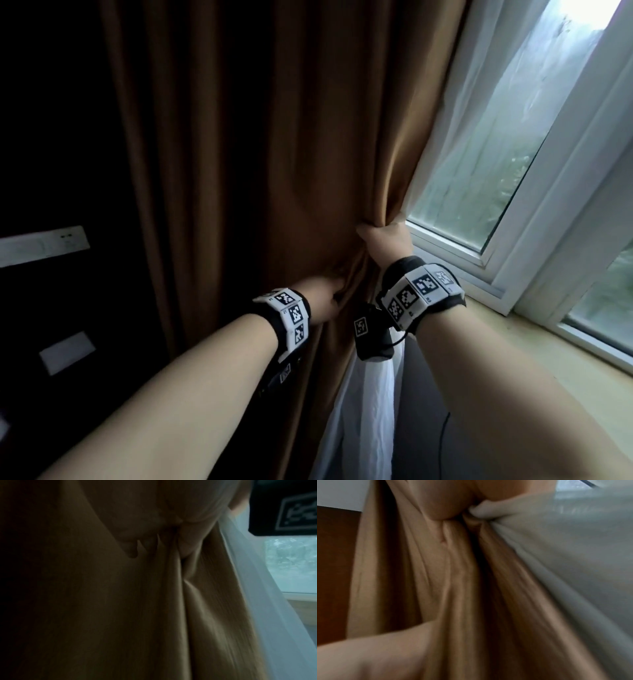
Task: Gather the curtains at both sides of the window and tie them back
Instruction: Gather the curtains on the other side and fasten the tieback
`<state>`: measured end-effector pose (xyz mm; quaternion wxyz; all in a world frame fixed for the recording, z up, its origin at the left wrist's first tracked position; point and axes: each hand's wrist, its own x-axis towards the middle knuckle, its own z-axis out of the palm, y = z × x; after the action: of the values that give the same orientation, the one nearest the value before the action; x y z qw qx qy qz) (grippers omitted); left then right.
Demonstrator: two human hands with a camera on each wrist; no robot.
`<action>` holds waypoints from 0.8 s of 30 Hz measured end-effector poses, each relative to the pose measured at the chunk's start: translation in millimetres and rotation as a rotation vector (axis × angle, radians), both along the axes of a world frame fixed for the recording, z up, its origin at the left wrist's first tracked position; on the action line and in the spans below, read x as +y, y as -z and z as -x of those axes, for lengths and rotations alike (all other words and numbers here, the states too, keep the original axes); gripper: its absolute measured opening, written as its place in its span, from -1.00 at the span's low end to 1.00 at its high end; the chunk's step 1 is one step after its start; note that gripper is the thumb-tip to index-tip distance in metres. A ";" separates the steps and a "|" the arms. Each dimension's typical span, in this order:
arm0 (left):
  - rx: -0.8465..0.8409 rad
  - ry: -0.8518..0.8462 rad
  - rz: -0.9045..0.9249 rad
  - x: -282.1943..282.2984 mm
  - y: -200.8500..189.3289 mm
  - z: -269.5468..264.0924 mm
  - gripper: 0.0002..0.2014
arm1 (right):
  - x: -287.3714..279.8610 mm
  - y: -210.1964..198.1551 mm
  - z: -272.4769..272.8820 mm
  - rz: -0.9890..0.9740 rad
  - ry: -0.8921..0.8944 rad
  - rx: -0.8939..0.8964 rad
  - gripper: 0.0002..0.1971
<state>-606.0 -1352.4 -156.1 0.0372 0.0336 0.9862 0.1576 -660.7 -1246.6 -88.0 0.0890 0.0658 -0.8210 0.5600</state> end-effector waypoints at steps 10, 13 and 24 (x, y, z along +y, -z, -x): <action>0.683 -0.908 -0.178 -116.8 -49.5 0.2 -0.26 | -26.8 4.8 26.8 -0.017 0.016 -0.059 -0.58; 0.618 -0.946 -0.447 -146.4 -57.5 9.7 -0.16 | -33.5 8.7 32.2 -0.014 -0.002 -0.073 -0.58; 0.509 -0.906 -0.633 -171.7 -60.0 51.1 -0.12 | -36.7 12.6 43.9 -0.011 0.015 -0.051 -0.59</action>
<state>-657.1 -1524.1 -96.1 -0.2825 -0.3432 0.7857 0.4303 -704.6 -1283.3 -100.6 0.0717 0.0460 -0.8267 0.5562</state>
